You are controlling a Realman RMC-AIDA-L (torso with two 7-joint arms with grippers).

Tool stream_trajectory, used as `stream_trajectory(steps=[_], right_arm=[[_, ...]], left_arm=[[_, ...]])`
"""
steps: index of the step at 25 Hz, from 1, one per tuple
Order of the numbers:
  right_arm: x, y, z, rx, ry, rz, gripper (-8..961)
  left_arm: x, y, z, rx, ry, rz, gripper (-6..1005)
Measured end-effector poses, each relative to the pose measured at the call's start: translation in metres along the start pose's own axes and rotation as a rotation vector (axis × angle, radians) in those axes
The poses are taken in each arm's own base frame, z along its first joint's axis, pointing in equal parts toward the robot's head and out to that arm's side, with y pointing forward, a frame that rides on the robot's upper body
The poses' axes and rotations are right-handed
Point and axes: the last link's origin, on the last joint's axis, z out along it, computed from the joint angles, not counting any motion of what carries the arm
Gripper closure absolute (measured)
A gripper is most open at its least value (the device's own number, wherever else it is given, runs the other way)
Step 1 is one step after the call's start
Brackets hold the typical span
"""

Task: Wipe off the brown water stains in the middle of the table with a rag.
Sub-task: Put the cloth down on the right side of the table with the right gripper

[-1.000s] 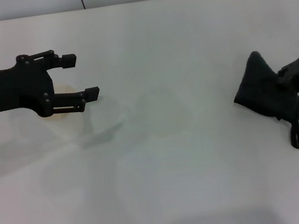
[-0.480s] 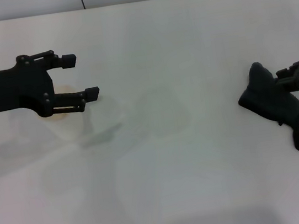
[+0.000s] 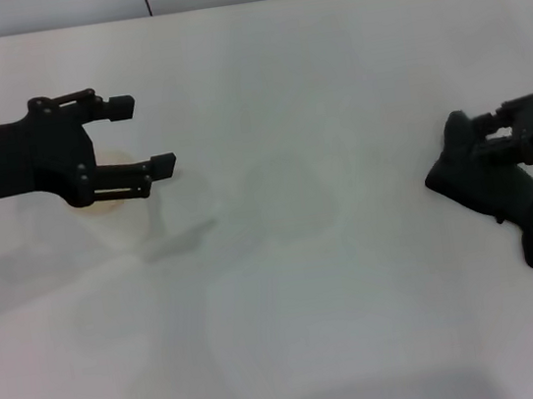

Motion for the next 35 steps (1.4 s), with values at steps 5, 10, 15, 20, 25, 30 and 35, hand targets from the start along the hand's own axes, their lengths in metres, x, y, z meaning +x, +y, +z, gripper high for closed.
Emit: stream_trajectory(steps=[5, 10, 15, 20, 25, 30, 35], right_arm=[[0.002, 0.005, -0.003, -0.036, -0.032, -0.019, 317], [0.001, 0.010, -0.006, -0.066, -0.087, -0.043, 223], [0.000, 0.011, -0.013, -0.079, -0.169, -0.053, 219], [0.003, 0.014, -0.015, -0.106, -0.161, -0.058, 218], [0.004, 0.016, -0.012, -0.115, -0.120, -0.079, 219], [0.003, 0.017, -0.013, -0.110, -0.119, -0.089, 226], [-0.001, 0.018, -0.013, -0.110, -0.121, -0.106, 229]], left_arm=[[0.000, 0.000, 0.000, 0.004, 0.006, 0.002, 113], [-0.003, 0.003, -0.004, 0.012, 0.048, 0.003, 113], [-0.007, 0.006, -0.008, 0.021, 0.064, -0.008, 113], [-0.008, 0.008, -0.007, 0.022, 0.070, -0.012, 113], [-0.009, 0.009, -0.010, 0.030, 0.092, -0.026, 113], [-0.014, 0.014, -0.016, 0.038, 0.120, -0.054, 113], [-0.021, 0.018, -0.020, 0.039, 0.116, -0.076, 113]])
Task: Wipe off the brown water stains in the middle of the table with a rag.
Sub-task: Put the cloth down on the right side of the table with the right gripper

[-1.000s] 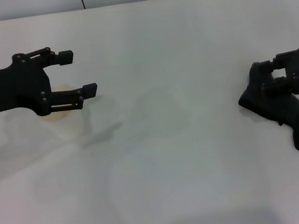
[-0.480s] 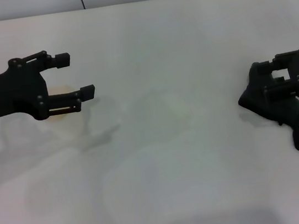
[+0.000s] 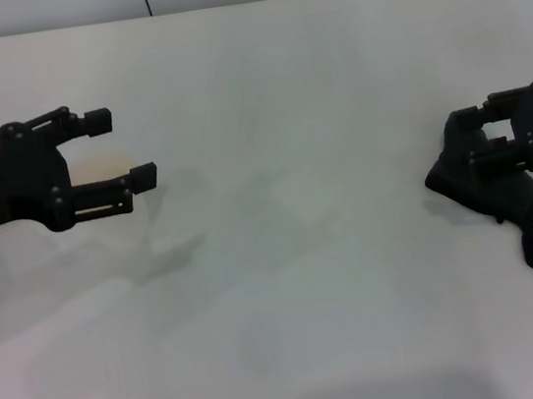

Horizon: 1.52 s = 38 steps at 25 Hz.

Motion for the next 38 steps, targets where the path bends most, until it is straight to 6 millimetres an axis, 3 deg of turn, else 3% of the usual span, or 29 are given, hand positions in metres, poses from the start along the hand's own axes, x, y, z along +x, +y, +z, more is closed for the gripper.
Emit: stream_trajectory(steps=[38], right_arm=[[-0.0041, 0.0080, 0.0037, -0.018, 0.065, -0.039, 231]], left_arm=[[0.0015, 0.0007, -0.0048, -0.025, -0.023, -0.023, 113]])
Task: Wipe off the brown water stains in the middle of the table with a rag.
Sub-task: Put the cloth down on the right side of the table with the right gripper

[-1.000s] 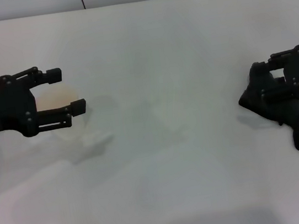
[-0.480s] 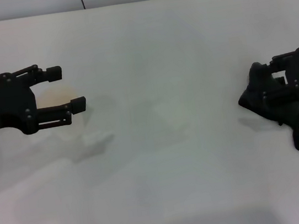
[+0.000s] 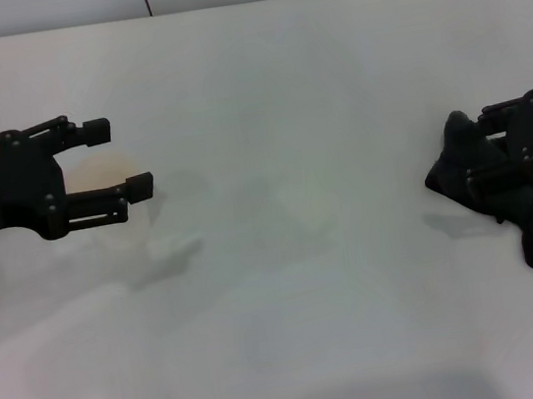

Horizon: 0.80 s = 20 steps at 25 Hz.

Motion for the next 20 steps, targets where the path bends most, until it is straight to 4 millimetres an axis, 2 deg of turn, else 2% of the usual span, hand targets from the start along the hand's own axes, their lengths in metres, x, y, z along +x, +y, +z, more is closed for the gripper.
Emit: stream_trajectory(steps=[20], right_arm=[[-0.0028, 0.0021, 0.0070, -0.010, 0.067, 0.027, 231]], left_arm=[[-0.0025, 0.0003, -0.0003, 0.001, -0.004, -0.011, 113]])
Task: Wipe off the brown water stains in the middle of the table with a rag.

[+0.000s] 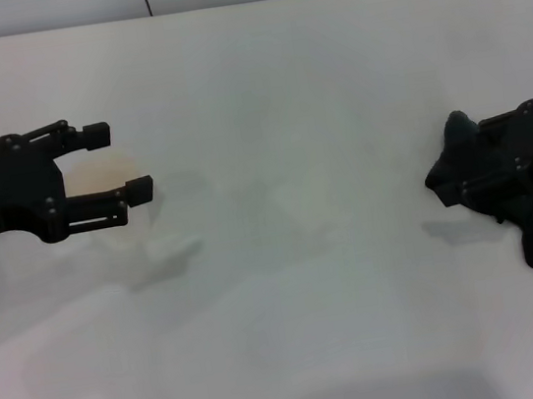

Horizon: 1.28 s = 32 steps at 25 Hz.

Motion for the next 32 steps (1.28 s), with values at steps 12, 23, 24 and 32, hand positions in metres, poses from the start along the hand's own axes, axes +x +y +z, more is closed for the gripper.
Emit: stream_trajectory(steps=[12, 23, 24, 32], right_arm=[[-0.0002, 0.0038, 0.0020, -0.014, 0.011, 0.005, 231], [0.0013, 0.0015, 0.0033, -0.005, 0.025, 0.007, 231], [0.0010, 0.0012, 0.0032, -0.004, 0.025, 0.008, 231], [0.0001, -0.0006, 0.0030, 0.003, 0.020, 0.012, 231]], left_arm=[[0.0018, 0.0000, 0.0008, -0.002, 0.007, 0.009, 113], [0.0035, 0.0004, 0.0034, -0.007, 0.016, 0.013, 113], [0.0041, 0.0001, 0.0036, -0.008, 0.016, 0.015, 113], [0.0081, -0.0021, 0.0055, -0.011, 0.014, 0.023, 113]])
